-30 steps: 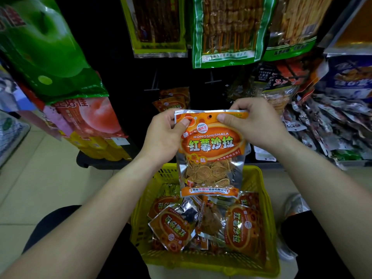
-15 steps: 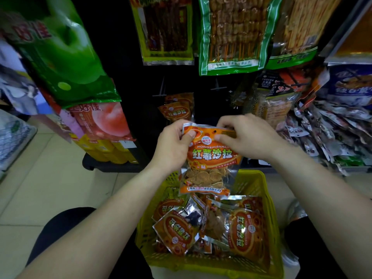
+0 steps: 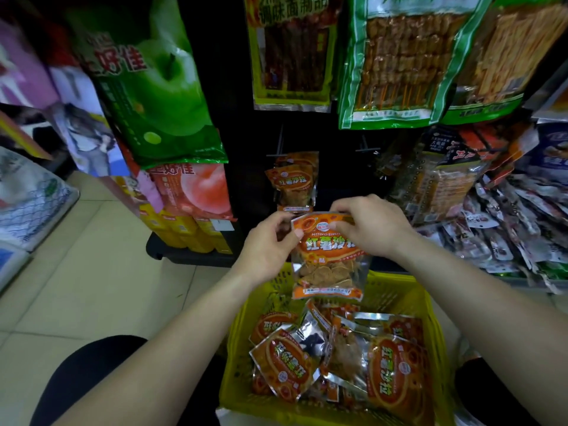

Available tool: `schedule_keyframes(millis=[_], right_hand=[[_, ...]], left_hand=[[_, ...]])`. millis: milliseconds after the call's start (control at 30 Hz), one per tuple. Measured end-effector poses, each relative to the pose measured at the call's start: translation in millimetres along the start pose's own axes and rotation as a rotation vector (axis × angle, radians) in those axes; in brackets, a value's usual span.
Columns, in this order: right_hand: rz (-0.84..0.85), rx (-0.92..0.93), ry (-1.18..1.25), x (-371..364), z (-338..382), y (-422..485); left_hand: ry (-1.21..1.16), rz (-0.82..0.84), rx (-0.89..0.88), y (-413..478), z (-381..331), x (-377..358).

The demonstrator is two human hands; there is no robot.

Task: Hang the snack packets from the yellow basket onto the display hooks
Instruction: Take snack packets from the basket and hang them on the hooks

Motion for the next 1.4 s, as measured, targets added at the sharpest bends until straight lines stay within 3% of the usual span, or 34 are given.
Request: schedule_keyframes(millis=[267,500,800,1067,1167,1400], right_hand=[[-0.006,-0.101,0.027,-27.5,-36.9,91.6],[-0.062,-0.174,0.023,-102.6,-89.6,185.0],[-0.008,-0.113,0.102,-159.3,-123.8,275.1],[-0.188,-0.011,0.079,-141.4,-131.3,261.5],[-0.283,-0.067,0.100,-134.9,-152.5,230.0],[0.043,-0.354,0.083,-176.6,-202.3,178.1]], left_hand=[[0.236,0.150,0.173,14.2,86.8,-22.2],[0.173,0.228,0.304,100.9,153.8,-112.8],[0.235,0.169,0.396,193.2,212.8,-163.1],[0.226,0.159,0.371,218.1,226.3,-169.1],[0.225,0.159,0.361,220.1,222.2,-170.8],[0.213,0.205,0.342,213.8,219.0,-163.0]])
Point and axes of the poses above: each hand's wrist, its own y-axis towards the middle knuckle, its own x-axis out of the back of the hand, z = x × y, the point moved 8 cm from there along y, towards the middle knuckle, and after that the axes turned 12 degrees about y, right-handed, at the moved point
